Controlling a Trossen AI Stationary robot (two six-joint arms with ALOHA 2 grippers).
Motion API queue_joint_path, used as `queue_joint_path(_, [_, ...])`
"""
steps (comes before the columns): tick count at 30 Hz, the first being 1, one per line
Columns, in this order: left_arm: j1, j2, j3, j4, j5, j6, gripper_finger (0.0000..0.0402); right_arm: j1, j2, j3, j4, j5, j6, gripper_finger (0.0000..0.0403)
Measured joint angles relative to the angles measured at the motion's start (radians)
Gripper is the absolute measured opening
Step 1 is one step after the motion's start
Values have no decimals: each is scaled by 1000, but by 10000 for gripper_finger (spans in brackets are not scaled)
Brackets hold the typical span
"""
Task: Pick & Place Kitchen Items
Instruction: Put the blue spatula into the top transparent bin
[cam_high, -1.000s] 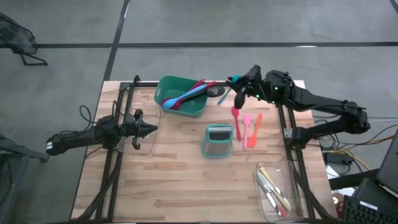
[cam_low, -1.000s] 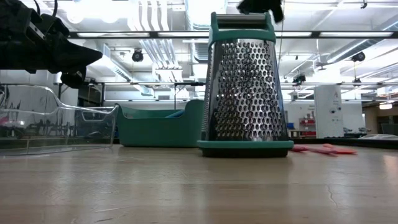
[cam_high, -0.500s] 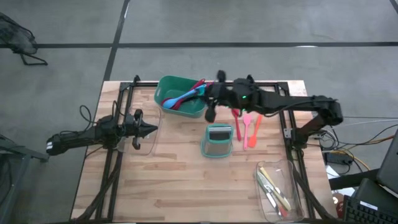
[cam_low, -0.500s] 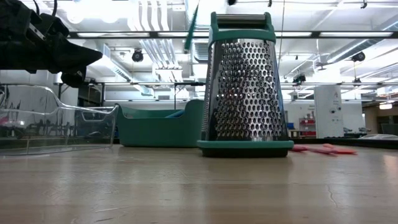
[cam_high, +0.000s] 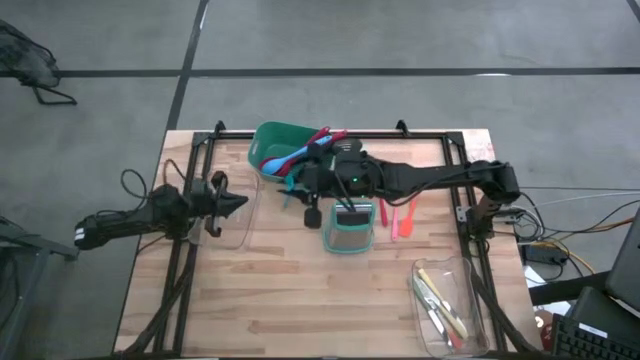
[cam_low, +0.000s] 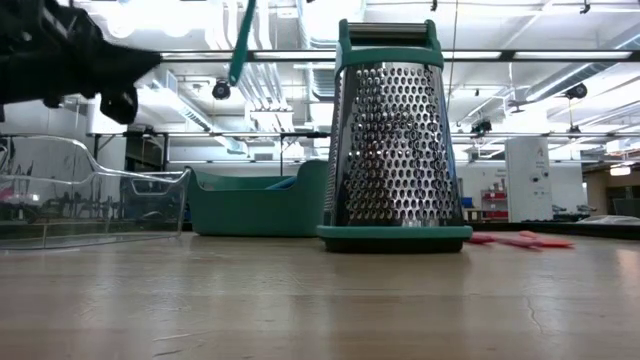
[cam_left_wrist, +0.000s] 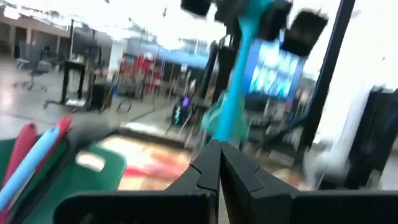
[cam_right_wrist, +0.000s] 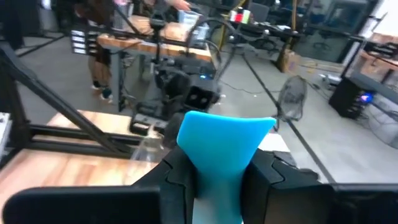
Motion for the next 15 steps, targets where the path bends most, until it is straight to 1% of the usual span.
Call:
queue_joint_path(2, [0,0,0,52,1,-39,10,6,14,19,2,-5,-1,75])
queue_joint_path(5, [0,2,0,144,17,-155,10,7,26,34,6,-6,-4,71])
queue_joint_path(6, [0,2,0,167,16,-165,10,7,27,35,5,-5,-4,71])
queue_joint_path(8, [0,4,1,208,-18,-177,10,6,35,38,4,-4,-1,72])
queue_joint_path(10, [0,7,3,208,-38,-196,10,6,39,40,-1,-4,15,76])
queue_joint_path(13, [-7,39,6,210,-5,-252,11,6,39,39,-1,-38,66,82])
queue_joint_path(15, [-18,75,7,232,9,-260,19,6,39,39,3,-52,126,81])
